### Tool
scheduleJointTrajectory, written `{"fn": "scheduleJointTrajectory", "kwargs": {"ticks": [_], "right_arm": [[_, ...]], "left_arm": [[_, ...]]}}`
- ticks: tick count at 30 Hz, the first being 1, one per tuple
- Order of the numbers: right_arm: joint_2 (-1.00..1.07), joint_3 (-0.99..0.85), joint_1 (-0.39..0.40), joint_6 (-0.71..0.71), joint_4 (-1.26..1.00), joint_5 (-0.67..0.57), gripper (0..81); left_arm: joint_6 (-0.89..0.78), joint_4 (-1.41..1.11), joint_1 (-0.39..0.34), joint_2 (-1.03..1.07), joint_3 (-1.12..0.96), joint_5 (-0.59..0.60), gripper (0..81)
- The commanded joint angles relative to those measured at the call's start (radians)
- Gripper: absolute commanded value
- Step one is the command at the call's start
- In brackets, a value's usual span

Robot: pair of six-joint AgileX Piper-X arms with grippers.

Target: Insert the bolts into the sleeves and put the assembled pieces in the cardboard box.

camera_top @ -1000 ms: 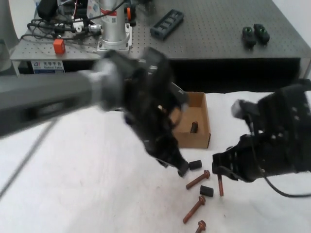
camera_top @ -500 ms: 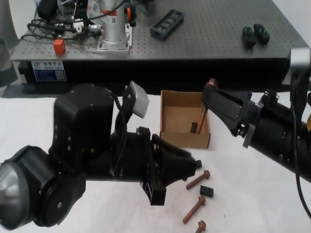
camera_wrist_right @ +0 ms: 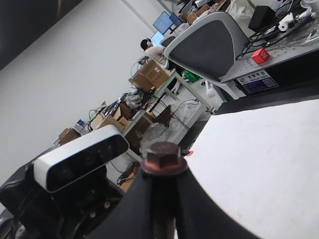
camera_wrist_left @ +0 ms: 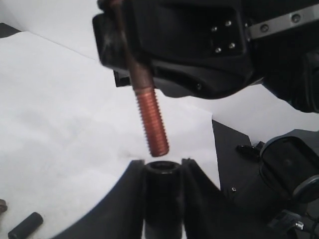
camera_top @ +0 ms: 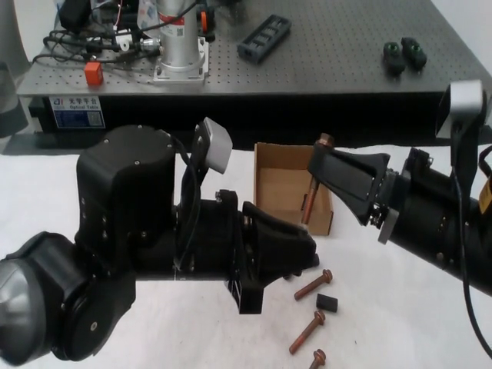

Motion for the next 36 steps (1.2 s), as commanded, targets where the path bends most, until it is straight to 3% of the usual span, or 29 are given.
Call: {"fn": "scheduleJointTrajectory", "kwargs": {"ticks": [1,18,30,36], "right_arm": [[-0.007,0.004,0.003,-0.012,-0.005,-0.041,1.0],[-0.007,0.004,0.003,-0.065,0.025,-0.087,1.0],[-0.007,0.004,0.003,-0.08,0.03,-0.083,1.0],[-0.007,0.004,0.003,-0.137,0.03,-0.119,1.0]], "left_arm": [[-0.012,-0.027,0.0,-0.013,-0.003,-0.009,0.7],[-0.063,-0.097,0.0,-0.013,-0.003,-0.067,0.7],[-0.063,-0.115,0.0,-0.013,-0.003,0.025,0.7],[-0.071,-0.13,0.0,-0.013,-0.003,-0.071,0.7]]}}
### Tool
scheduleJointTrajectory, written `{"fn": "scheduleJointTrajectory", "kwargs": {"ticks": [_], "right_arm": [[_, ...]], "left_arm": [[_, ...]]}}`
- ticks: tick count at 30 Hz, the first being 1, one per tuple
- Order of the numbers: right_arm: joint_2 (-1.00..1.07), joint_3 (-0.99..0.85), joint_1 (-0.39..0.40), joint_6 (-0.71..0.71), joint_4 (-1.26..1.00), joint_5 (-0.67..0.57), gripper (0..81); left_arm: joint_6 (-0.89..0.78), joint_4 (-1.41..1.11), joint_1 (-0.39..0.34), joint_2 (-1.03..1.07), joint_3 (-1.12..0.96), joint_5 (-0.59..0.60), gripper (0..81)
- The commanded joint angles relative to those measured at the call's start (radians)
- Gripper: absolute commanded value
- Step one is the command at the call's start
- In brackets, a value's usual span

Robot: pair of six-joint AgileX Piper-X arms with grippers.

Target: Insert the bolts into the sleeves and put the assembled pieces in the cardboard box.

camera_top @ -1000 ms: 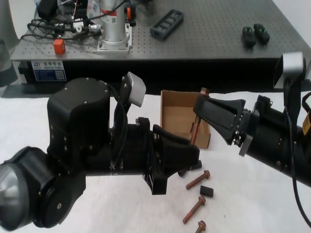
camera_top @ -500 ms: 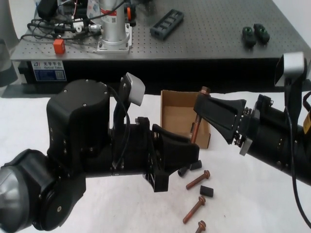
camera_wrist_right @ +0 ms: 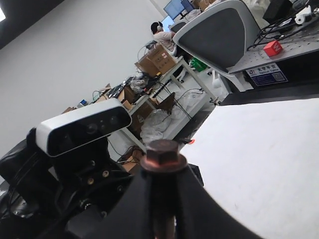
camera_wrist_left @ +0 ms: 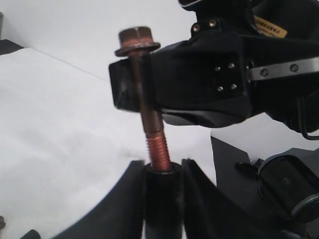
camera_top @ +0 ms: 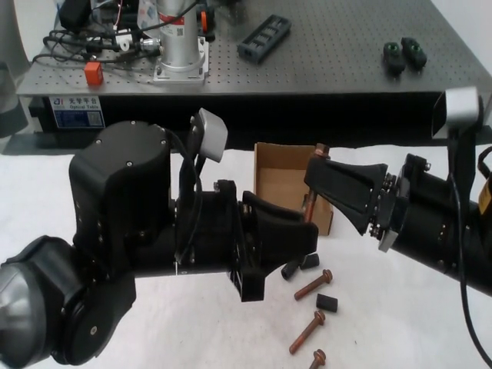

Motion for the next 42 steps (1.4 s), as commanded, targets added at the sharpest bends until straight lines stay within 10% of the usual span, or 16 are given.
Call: {"fn": "scheduleJointTrajectory", "kwargs": {"ticks": [1,7,14,28,42], "right_arm": [[-0.007,0.001,0.003,-0.029,0.011,-0.049,1.0],[-0.007,0.001,0.003,-0.105,0.003,-0.074,2.0],[-0.029,0.001,-0.012,-0.099,-0.004,-0.075,45.3],[-0.26,0.001,-0.372,-0.157,0.376,-0.049,43.8],[-0.25,-0.035,-0.392,-0.37,0.724,0.148,43.8]], "left_arm": [[-0.004,-0.039,0.002,-0.013,-0.01,-0.032,0.7],[-0.002,-0.094,0.002,-0.013,-0.01,-0.067,0.7],[0.01,-0.109,0.002,-0.012,-0.014,-0.197,0.7],[0.044,0.717,0.053,0.6,-0.928,-0.5,0.7],[0.161,1.316,0.048,1.108,-1.596,-0.638,0.7]]}}
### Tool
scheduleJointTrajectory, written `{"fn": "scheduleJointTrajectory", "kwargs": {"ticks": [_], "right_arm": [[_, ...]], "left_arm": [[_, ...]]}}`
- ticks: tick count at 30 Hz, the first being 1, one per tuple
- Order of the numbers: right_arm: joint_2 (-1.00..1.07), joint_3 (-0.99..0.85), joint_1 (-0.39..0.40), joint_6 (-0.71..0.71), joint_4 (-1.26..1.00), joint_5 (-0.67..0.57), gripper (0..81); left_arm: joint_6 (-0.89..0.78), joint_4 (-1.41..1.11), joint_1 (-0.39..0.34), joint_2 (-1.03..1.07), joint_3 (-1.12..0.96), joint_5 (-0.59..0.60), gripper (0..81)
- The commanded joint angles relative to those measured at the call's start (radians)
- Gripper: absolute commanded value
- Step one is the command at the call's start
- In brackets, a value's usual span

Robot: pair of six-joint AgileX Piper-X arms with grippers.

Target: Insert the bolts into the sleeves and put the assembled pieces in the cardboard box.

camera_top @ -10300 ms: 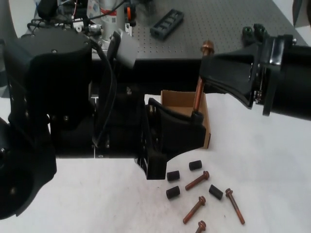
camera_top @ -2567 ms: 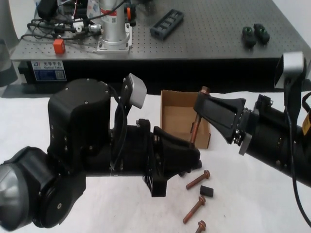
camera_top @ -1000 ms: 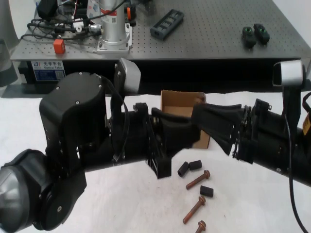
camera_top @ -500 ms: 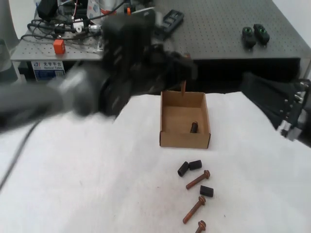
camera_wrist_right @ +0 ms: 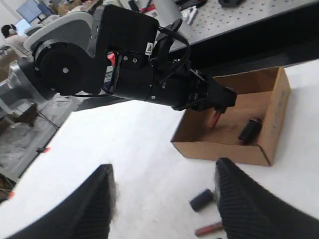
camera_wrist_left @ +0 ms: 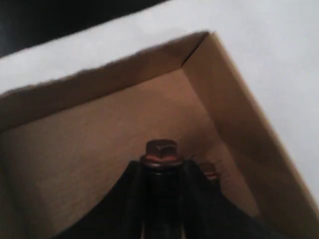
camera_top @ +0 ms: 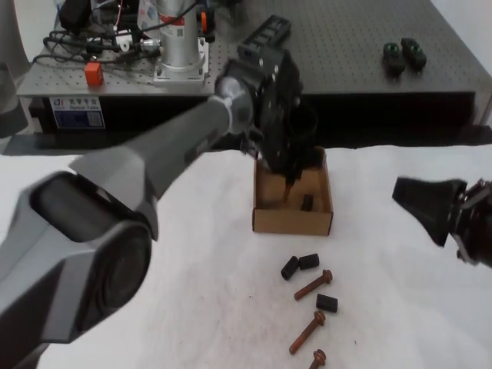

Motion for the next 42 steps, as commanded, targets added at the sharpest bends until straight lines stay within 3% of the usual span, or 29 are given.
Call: {"fn": "scheduleJointTrajectory", "kwargs": {"ticks": [1,4,10,17,22,28,32,42], "right_arm": [[0.01,-0.038,-0.001,-0.102,0.101,0.083,43.8],[0.072,-0.115,-0.001,-0.201,0.281,0.172,43.8],[0.275,-0.275,0.073,-0.3,0.471,0.276,43.8],[0.5,-0.441,0.214,-0.328,0.535,0.364,41.0],[0.684,-0.574,0.28,-0.392,0.603,0.364,39.3],[0.894,-0.774,0.315,-0.577,0.829,0.448,39.3],[0.972,-0.814,0.324,-0.624,0.884,0.449,39.1],[1.024,-0.811,0.349,-0.646,0.912,0.419,35.5]], "left_arm": [[0.02,0.01,-0.003,-0.009,-0.022,-0.021,0.4],[0.022,0.022,-0.003,-0.006,-0.022,-0.024,5.6],[0.014,0.038,-0.003,-0.012,-0.022,-0.021,35.8],[0.073,0.172,-0.001,-0.148,-0.019,-0.032,30.5],[0.1,0.179,0.019,-0.321,0.12,-0.185,29.3],[0.092,0.015,0.056,-0.58,0.527,-0.197,29.3],[0.094,-0.1,0.058,-0.737,0.751,-0.197,29.3],[0.101,-0.119,0.058,-0.898,0.972,-0.102,29.3]]}}
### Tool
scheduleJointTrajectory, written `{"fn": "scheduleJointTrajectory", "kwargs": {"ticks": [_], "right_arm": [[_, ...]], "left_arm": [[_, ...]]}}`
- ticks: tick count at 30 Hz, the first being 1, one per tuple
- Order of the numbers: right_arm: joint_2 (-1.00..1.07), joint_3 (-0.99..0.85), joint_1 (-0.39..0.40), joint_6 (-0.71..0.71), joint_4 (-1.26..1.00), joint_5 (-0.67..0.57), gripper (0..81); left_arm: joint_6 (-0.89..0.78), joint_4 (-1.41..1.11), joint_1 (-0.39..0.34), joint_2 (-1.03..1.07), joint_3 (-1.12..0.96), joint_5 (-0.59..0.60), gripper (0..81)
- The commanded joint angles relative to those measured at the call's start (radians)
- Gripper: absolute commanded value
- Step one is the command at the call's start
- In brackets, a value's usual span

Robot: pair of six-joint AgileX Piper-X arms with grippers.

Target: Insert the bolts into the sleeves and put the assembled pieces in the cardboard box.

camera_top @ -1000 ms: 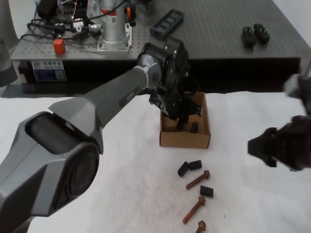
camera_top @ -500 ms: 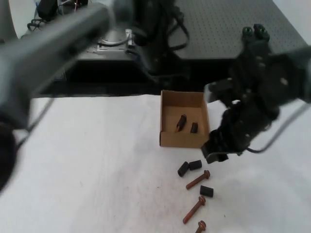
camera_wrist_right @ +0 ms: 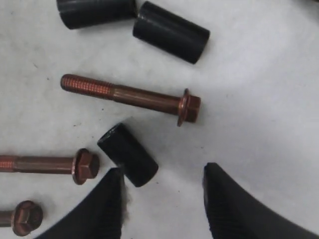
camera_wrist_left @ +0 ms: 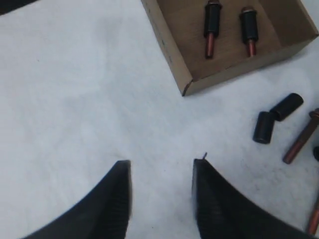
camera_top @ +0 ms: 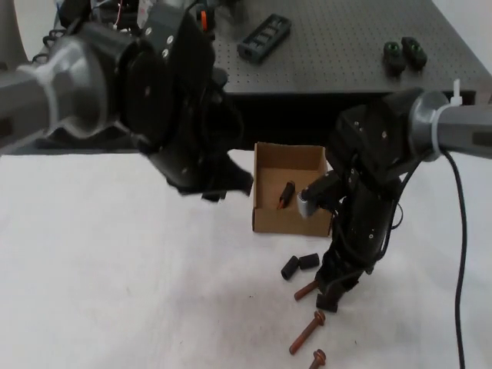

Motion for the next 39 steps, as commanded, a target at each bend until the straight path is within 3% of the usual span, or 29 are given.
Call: {"fn": "scheduleJointTrajectory", "kwargs": {"ticks": [1,13,26,29,32,36,39], "right_arm": [[0.005,-0.011,0.009,-0.015,0.005,-0.017,35.5],[0.074,-0.011,0.045,-0.028,-0.025,0.079,31.9],[0.123,-0.011,0.047,-0.058,-0.084,0.069,29.1],[0.123,-0.011,0.047,-0.058,-0.087,0.069,19.2],[0.123,-0.011,0.046,-0.058,-0.096,0.069,2.5],[0.116,-0.011,0.014,-0.032,-0.116,0.058,1.1],[0.084,-0.007,-0.039,0.009,-0.101,-0.016,1.1]], "left_arm": [[0.014,-0.018,-0.003,-0.04,0.036,0.046,29.3],[0.043,0.013,-0.003,-0.042,0.053,0.047,29.3],[0.145,0.06,-0.016,-0.033,0.053,0.321,29.5],[0.173,0.065,-0.05,-0.004,0.053,0.351,31.6],[0.18,0.057,-0.103,0.039,0.053,0.349,34.1],[0.189,0.045,-0.181,0.117,0.045,0.338,34.2],[0.189,0.034,-0.225,0.177,0.019,0.326,34.2]]}}
